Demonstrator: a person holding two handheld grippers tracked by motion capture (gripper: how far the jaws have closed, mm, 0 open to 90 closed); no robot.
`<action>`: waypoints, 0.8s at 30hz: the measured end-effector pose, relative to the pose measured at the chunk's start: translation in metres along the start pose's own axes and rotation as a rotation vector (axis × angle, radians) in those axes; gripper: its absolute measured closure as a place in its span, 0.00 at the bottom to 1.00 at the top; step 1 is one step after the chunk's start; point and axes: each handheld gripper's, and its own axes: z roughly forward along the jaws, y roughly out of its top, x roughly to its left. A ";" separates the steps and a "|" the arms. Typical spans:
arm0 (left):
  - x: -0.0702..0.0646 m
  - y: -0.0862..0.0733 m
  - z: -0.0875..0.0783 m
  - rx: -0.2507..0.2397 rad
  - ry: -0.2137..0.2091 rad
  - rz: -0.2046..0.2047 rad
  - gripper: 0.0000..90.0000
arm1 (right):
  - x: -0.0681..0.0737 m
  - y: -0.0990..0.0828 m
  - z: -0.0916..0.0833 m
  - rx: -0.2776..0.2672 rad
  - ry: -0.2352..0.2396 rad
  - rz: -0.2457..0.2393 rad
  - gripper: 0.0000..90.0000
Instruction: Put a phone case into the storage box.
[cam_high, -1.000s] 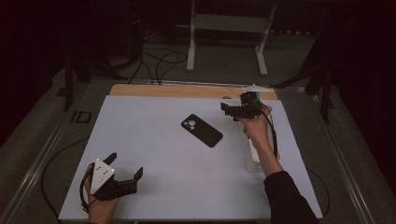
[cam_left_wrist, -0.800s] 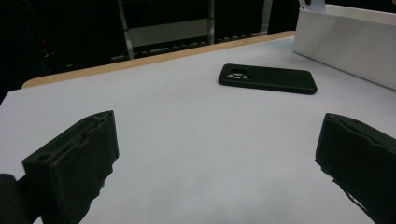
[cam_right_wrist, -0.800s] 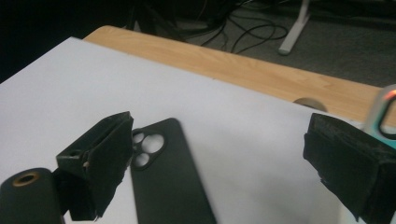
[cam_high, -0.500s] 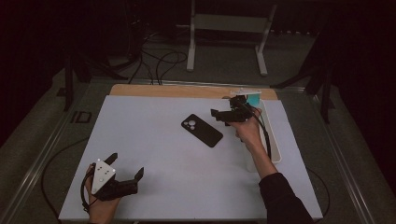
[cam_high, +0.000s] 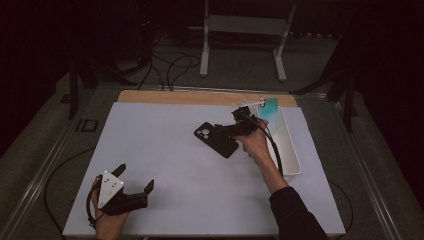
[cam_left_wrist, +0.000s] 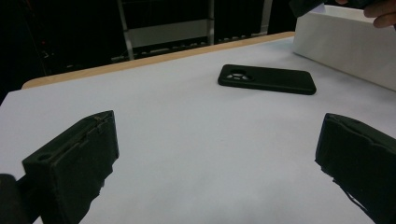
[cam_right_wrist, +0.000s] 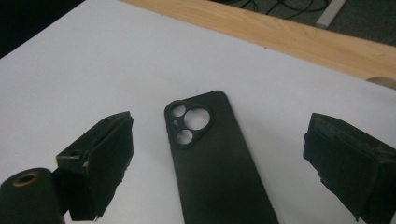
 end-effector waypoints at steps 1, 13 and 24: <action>0.000 0.000 0.000 0.000 0.000 -0.001 0.00 | 0.001 0.000 0.002 0.004 0.002 0.001 0.09; 0.000 0.001 -0.001 -0.001 -0.002 0.002 0.00 | 0.016 -0.006 0.021 0.051 0.007 -0.017 0.09; 0.000 0.001 -0.001 -0.004 -0.001 -0.001 0.00 | 0.017 -0.018 0.040 0.098 -0.010 -0.012 0.09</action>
